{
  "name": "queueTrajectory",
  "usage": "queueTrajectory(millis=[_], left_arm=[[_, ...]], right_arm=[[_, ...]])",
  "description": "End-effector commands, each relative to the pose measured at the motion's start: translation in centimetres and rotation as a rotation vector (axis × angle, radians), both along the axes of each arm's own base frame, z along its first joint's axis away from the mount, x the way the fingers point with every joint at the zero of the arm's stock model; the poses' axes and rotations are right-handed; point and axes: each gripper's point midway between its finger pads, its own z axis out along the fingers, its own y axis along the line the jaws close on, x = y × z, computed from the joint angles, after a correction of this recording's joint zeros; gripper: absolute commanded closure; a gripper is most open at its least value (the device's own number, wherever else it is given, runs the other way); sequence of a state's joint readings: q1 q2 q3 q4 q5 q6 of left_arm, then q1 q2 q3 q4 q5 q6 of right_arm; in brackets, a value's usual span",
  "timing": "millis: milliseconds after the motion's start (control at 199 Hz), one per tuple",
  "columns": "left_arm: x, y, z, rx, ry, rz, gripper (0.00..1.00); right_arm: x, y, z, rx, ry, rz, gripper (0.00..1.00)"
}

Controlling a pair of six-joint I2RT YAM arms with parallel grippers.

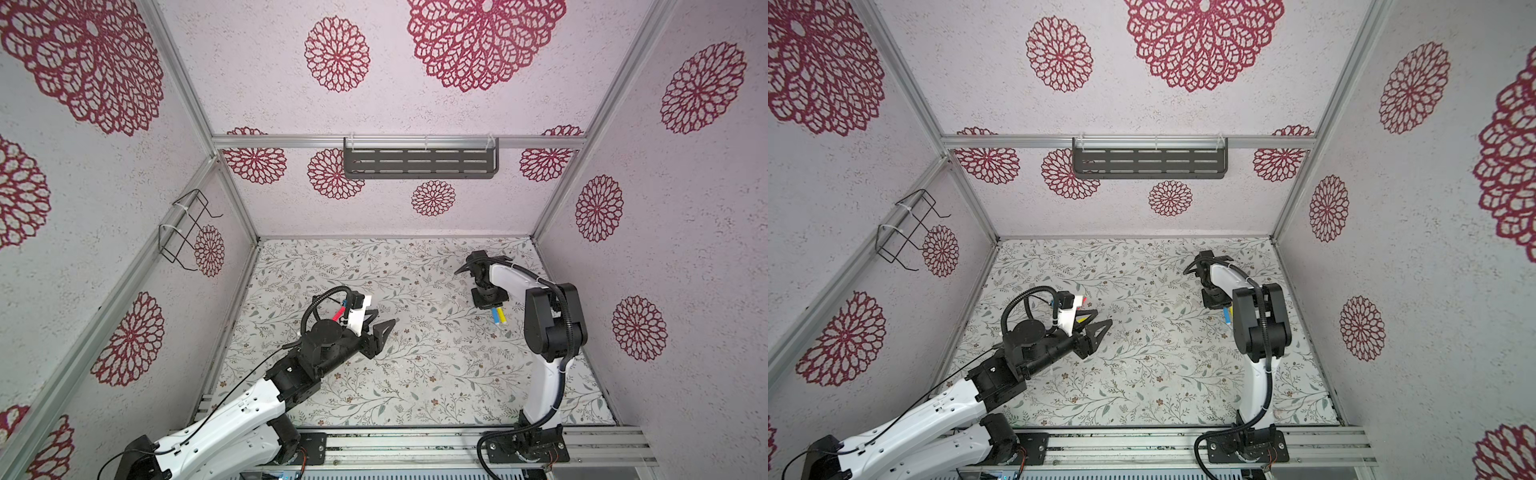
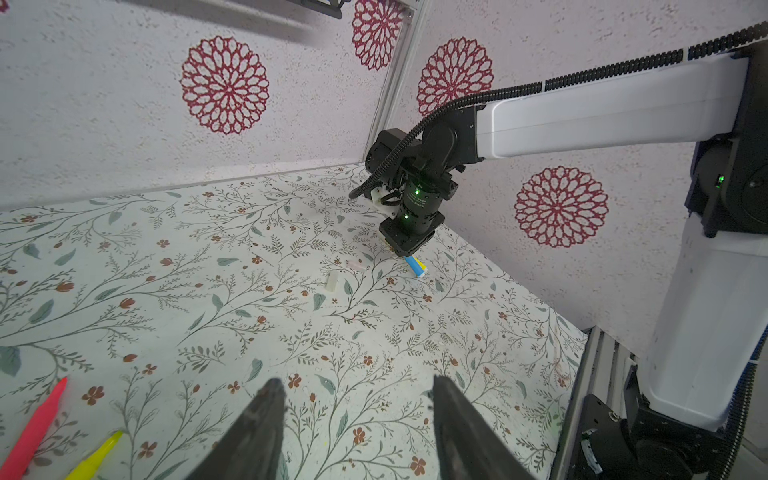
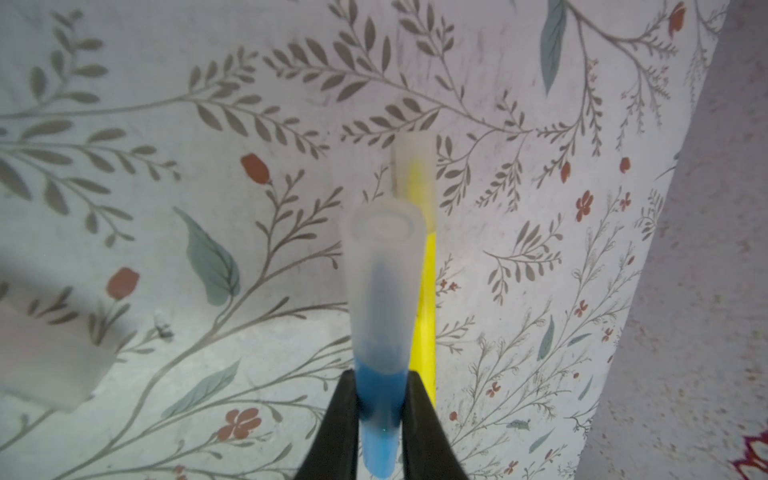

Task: Insert the pens into the pen caps
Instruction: 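Lay the capped blue marker beside the capped yellow marker and open the right gripper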

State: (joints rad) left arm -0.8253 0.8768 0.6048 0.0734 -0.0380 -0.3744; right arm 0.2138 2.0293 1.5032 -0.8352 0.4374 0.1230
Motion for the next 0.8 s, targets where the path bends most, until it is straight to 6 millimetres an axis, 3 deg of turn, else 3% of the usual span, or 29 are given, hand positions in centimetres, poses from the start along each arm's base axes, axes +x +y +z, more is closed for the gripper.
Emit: queueTrajectory(millis=[0, 115, 271, 331, 417, 482, 552, 668, 793], left_arm=[[-0.2, 0.2, 0.1, -0.002, 0.001, 0.007, 0.41], [0.0, 0.3, 0.0, 0.005, 0.001, 0.017, 0.39], [0.4, 0.6, 0.0, 0.019, -0.004, 0.045, 0.33], [0.5, 0.8, 0.0, 0.018, -0.006, 0.061, 0.3], [0.8, 1.2, -0.1, 0.02, -0.004, 0.088, 0.12], [1.1, 1.6, -0.2, 0.028, -0.003, 0.113, 0.11], [2.0, 2.9, -0.6, 0.051, 0.003, 0.202, 0.1], [4.1, 7.0, -2.2, 0.144, 0.042, 0.43, 0.08], [5.3, 9.5, -3.4, 0.203, 0.113, 0.511, 0.09]], right_arm=[[0.5, 0.2, 2.4, 0.025, -0.05, 0.014, 0.72], [0.5, 0.5, 3.7, 0.046, -0.087, 0.019, 0.62], [0.3, 1.3, 5.9, 0.116, -0.151, 0.015, 0.6], [0.2, 2.5, 7.0, 0.19, -0.195, 0.03, 0.6], [-0.2, 4.8, 9.1, 0.344, -0.279, 0.077, 0.59], [-0.6, 6.3, 10.8, 0.447, -0.335, 0.114, 0.59], [-1.2, 7.5, 12.3, 0.527, -0.371, 0.147, 0.59], [-1.9, 8.0, 14.0, 0.564, -0.407, 0.182, 0.58], [-2.7, 8.3, 15.2, 0.59, -0.429, 0.207, 0.59]])
